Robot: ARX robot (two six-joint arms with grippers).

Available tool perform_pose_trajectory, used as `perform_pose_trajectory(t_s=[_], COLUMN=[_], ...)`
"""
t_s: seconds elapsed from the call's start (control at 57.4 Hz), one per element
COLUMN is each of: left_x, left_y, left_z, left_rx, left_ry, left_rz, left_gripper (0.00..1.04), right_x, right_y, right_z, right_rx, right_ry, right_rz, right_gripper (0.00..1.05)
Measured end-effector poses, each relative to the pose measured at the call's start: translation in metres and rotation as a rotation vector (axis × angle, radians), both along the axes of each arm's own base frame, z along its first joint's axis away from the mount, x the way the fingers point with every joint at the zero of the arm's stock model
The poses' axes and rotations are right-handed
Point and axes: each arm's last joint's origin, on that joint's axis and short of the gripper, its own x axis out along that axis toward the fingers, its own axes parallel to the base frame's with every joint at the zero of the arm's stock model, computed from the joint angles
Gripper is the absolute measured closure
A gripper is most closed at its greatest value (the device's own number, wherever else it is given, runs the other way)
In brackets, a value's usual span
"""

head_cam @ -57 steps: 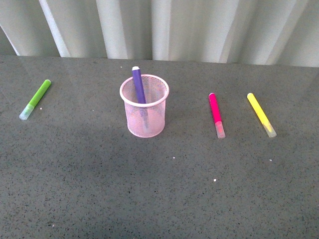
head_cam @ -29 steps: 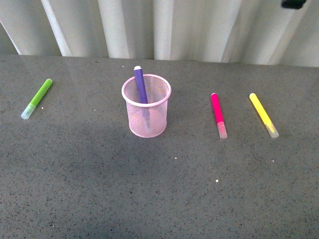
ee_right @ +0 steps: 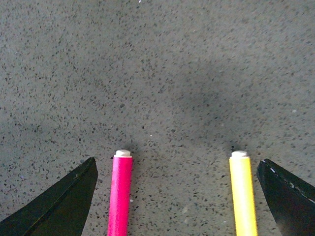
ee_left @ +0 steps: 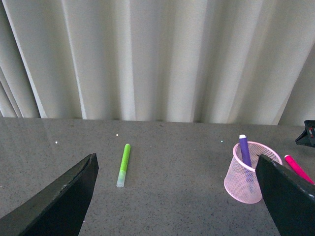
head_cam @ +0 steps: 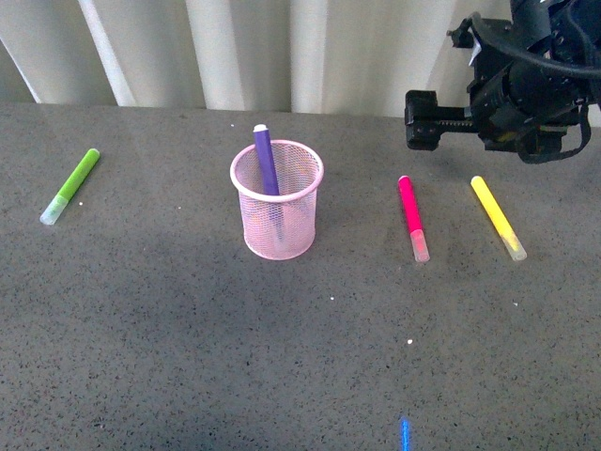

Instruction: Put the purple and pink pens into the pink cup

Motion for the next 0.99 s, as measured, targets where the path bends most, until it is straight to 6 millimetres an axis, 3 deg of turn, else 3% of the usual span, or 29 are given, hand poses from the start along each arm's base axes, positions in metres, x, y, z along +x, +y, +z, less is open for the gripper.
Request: perform_pose_trajectory(t_s=[0.54,0.906,0.993], left_x=[0.000,0.000,0.000], left_y=[0.000,0.000,0.000], left_z=[0.000,0.000,0.000], left_rx=[0.000,0.000,0.000], left_ry=[0.000,0.000,0.000], left_rz=[0.000,0.000,0.000], left_gripper=[0.07,0.07,0.07], right_x=[-0.009,-0.007,-0.006], right_y=[0.022,0.022,0.019], right_z=[-0.044,-0.052,-0.054], right_rx=[0.034,0.038,0.030], right_ry=[0.103,0.098,0.097], right_rz=[0.004,-0.007,-0.017], right_gripper=[0.07,0.07,0.21])
